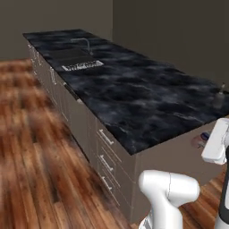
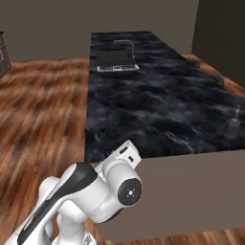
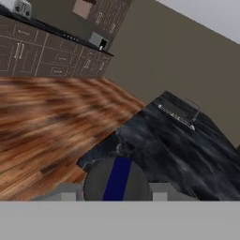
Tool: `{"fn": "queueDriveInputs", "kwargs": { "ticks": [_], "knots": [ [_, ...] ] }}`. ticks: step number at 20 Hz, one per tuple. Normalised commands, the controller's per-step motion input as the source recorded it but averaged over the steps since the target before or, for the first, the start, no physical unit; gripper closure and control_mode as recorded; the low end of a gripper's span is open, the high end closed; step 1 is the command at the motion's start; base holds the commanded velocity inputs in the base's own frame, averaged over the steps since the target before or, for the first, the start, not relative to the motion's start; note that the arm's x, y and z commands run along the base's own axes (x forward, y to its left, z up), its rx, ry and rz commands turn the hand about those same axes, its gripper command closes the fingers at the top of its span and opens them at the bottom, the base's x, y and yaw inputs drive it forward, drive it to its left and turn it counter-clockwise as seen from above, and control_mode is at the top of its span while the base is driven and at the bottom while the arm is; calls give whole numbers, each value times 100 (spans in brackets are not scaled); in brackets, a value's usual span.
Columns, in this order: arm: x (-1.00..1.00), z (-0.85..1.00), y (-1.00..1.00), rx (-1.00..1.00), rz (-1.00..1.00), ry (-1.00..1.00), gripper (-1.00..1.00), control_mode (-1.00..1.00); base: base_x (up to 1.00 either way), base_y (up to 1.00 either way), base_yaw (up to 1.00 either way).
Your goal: Move the drinks to the dining counter.
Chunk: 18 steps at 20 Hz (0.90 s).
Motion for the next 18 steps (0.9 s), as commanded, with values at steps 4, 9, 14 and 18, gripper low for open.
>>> {"fn": "queueDriveInputs", "kwargs": {
  "ticks": [4,9,14,18],
  "knots": [
    [0,0,0,0,0,0,100,100,23,-42,51],
    [0,0,0,0,0,0,100,100,6,-37,48],
    [0,0,0,0,0,0,100,100,0,-55,42],
    [0,0,0,0,0,0,100,100,-5,-66,36]
  ]
}}
